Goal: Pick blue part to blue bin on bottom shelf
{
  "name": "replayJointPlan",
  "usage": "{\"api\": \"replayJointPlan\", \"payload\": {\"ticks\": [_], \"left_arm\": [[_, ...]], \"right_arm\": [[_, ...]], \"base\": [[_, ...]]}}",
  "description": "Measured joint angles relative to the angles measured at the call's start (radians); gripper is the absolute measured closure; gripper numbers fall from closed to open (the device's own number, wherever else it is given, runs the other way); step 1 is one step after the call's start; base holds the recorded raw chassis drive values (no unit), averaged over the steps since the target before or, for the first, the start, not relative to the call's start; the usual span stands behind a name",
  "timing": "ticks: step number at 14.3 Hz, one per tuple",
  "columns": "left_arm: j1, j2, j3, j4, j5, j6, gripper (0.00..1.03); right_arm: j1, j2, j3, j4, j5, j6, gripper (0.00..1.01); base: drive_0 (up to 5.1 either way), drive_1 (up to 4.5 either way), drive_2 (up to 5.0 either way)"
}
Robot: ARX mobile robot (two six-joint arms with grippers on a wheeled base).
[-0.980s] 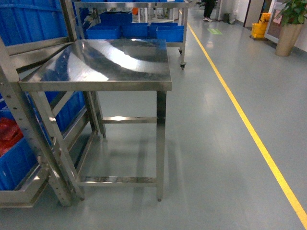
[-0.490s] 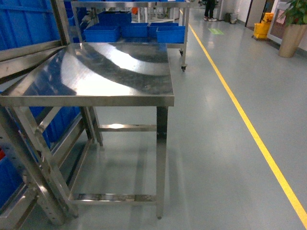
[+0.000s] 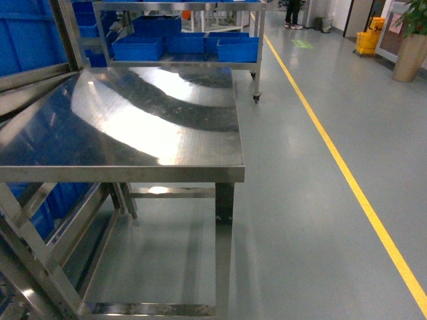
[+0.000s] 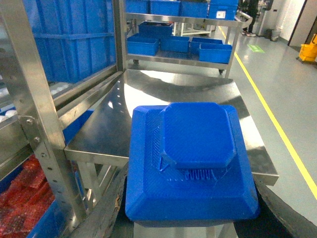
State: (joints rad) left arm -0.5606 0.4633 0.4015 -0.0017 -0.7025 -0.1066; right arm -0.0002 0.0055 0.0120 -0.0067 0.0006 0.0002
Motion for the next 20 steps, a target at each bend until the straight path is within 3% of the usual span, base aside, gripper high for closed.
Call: {"api": "replayJointPlan", "payload": {"ticks": [20], "left_arm": [[0.0,-0.005,0.0,0.0,0.002,0.0,0.59]], "right_arm": [[0.0,0.0,0.0,0.0,0.0,0.0,0.03]], "base": [[-4.9,2.38,2.4]]}}
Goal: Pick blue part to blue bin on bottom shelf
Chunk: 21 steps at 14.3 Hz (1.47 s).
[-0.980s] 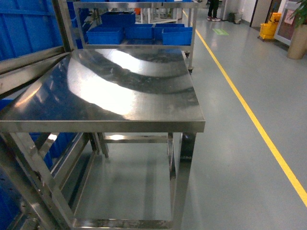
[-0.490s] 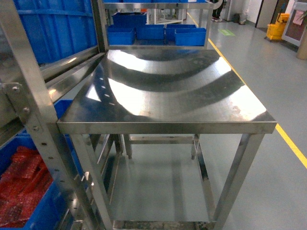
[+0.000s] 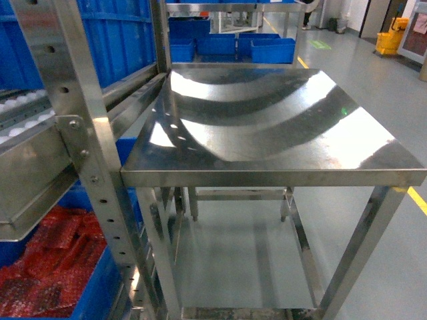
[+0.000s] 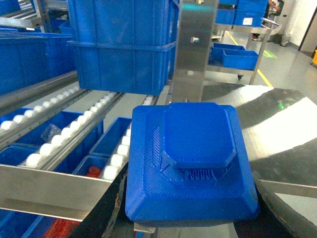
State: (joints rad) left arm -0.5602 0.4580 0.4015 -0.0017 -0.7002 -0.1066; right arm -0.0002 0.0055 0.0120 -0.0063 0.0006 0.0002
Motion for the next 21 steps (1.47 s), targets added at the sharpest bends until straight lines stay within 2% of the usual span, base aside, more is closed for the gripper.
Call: {"api": "replayJointPlan", "payload": {"ticks": [21], "left_arm": [[0.001,0.0,0.0,-0.002,-0.003,0.0,0.59]], "right_arm": [[0.0,0.0,0.0,0.0,0.0,0.0,0.03]], "base": [[-5.0,2.21,2.6]]}}
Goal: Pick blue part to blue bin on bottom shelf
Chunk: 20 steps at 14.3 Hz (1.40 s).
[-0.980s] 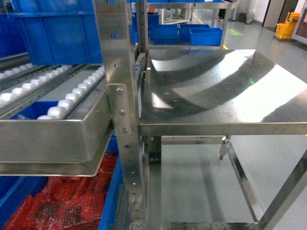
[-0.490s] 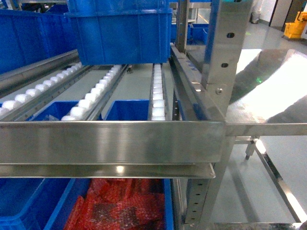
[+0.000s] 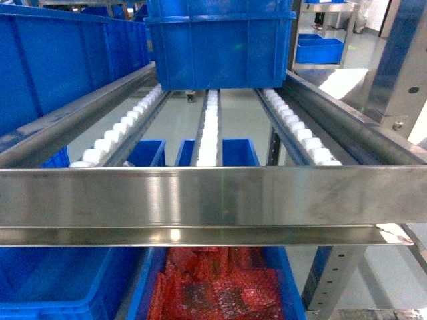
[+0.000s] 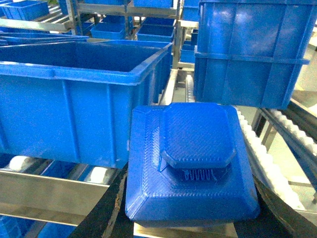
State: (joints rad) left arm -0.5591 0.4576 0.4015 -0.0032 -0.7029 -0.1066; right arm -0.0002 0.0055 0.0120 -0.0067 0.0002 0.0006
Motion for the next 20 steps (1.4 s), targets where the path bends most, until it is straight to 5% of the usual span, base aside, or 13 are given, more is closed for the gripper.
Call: {"api": "replayJointPlan", "payload": {"ticks": [7,20], "left_arm": [[0.0,-0.004,0.0,0.0,-0.01,-0.001,0.59],[0.0,0.0,0.0,0.0,0.0,-0.001,0.59]], "right_arm": [[0.0,0.0,0.0,0.005,-0.004,0.0,0.03],[0.0,0.0,0.0,0.001,-0.003,0.0,0.03]], "base": [[-4.6,1.78,3.4],[0.0,0.0,0.0]]}}
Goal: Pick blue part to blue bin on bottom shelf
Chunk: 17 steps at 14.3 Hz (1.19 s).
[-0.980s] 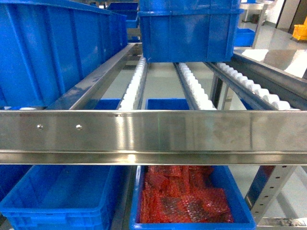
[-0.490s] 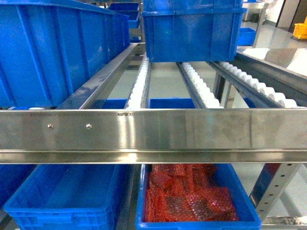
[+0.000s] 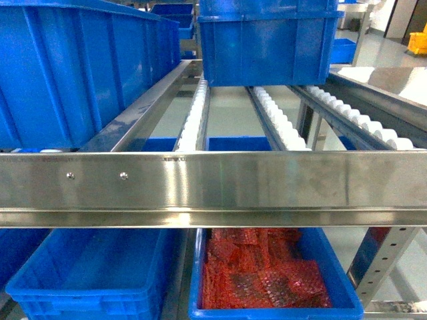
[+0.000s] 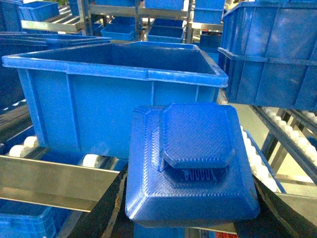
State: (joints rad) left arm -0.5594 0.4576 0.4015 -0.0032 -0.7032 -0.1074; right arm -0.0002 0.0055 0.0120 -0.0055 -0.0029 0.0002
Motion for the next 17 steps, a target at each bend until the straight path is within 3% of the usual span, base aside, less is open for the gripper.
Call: {"api": "replayJointPlan", "payload": {"ticks": [17], "left_arm": [[0.0,0.0,0.0,0.0,0.0,0.0,0.59]], "right_arm": [[0.0,0.0,0.0,0.0,0.0,0.0,0.03]], "base": [[0.0,0.0,0.0]]}}
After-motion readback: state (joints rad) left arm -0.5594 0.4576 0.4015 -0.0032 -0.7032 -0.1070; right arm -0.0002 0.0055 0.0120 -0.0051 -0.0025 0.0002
